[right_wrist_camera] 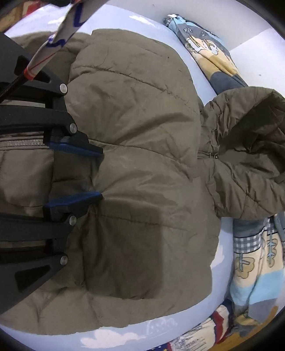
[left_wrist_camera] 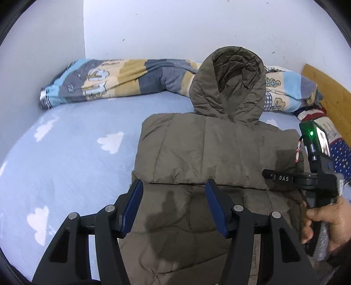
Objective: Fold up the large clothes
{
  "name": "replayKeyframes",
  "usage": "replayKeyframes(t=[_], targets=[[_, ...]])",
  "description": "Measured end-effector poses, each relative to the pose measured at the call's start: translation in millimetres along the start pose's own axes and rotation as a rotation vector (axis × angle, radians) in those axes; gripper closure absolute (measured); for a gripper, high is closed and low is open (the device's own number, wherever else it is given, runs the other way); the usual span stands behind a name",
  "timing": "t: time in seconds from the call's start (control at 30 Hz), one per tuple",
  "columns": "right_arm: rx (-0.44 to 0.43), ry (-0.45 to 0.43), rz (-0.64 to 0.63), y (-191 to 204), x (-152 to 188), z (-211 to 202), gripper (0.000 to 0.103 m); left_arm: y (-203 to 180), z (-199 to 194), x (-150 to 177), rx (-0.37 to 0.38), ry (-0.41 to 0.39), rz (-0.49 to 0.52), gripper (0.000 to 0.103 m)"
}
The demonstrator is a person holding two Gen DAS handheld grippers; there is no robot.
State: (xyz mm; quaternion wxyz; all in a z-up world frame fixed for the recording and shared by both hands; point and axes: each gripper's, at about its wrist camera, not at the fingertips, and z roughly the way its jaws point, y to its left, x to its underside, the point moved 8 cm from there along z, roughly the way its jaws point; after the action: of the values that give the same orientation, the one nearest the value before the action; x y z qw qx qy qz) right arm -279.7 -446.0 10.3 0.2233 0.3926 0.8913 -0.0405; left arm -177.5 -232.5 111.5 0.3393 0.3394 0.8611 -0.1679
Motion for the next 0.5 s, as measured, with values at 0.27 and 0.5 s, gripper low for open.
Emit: replayKeyframes(t=[0.27, 0.5], targets=[[-0.052, -0.015, -0.023, -1, -15, -56, 0.066, -5, -15, -5, -0.03, -0.061, 0.038, 0.044], [-0.053, -0.111, -0.043, -13, -66, -132, 0.066, -12, -13, -3, -0.013, -0.063, 0.055, 0.043]])
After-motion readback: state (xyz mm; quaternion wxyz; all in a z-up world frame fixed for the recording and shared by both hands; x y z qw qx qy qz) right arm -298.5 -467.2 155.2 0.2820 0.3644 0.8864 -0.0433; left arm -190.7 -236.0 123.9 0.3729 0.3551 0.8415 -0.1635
